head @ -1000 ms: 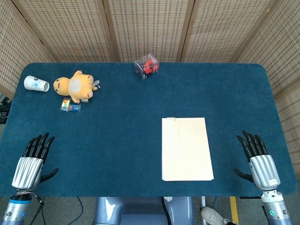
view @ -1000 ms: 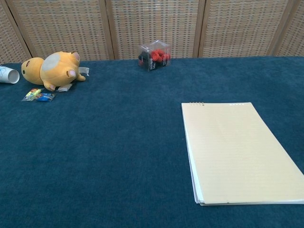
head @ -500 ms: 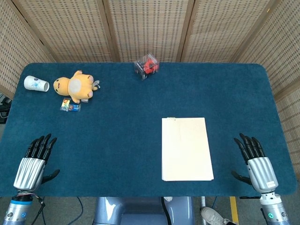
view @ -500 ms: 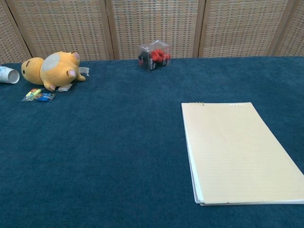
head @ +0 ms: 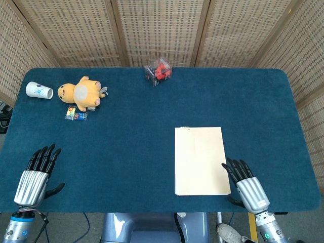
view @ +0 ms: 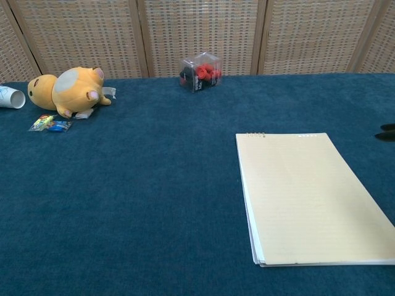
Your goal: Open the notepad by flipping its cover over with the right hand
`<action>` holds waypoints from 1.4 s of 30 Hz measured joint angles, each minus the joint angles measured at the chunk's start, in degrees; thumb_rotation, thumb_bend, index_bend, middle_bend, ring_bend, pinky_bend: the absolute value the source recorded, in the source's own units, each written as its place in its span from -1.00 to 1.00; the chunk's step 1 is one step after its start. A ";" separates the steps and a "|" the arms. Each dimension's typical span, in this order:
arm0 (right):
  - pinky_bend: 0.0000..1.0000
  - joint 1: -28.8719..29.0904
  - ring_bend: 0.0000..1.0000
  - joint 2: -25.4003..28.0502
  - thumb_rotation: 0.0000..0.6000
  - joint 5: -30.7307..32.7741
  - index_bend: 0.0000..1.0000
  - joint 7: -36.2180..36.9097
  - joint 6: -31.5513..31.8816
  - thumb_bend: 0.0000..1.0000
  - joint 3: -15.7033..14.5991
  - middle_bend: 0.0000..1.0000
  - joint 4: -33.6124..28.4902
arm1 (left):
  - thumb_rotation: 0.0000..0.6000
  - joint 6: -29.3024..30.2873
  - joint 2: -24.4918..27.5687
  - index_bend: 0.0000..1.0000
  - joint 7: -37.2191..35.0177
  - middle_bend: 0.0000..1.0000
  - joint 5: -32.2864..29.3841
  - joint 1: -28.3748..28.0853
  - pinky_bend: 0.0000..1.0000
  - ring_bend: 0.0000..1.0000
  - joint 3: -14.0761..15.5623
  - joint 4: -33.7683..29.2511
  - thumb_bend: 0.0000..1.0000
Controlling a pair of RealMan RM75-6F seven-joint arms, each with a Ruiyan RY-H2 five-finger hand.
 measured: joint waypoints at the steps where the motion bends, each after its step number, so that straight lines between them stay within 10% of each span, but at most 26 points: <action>1: -1.00 0.10 -1.00 -0.49 1.00 0.00 -1.00 -0.20 -0.30 -0.41 -0.05 -1.00 0.08 | 1.00 0.00 0.00 -1.00 -0.01 -1.00 0.02 0.00 -0.85 -1.00 0.01 0.02 -1.00; 42: -1.00 2.62 -1.00 -15.01 1.00 7.14 -1.00 1.41 -8.11 -0.21 0.65 -1.00 8.92 | 1.00 -0.61 -0.60 -1.00 0.24 -1.00 -0.20 -0.20 -0.85 -1.00 -0.11 0.55 -1.00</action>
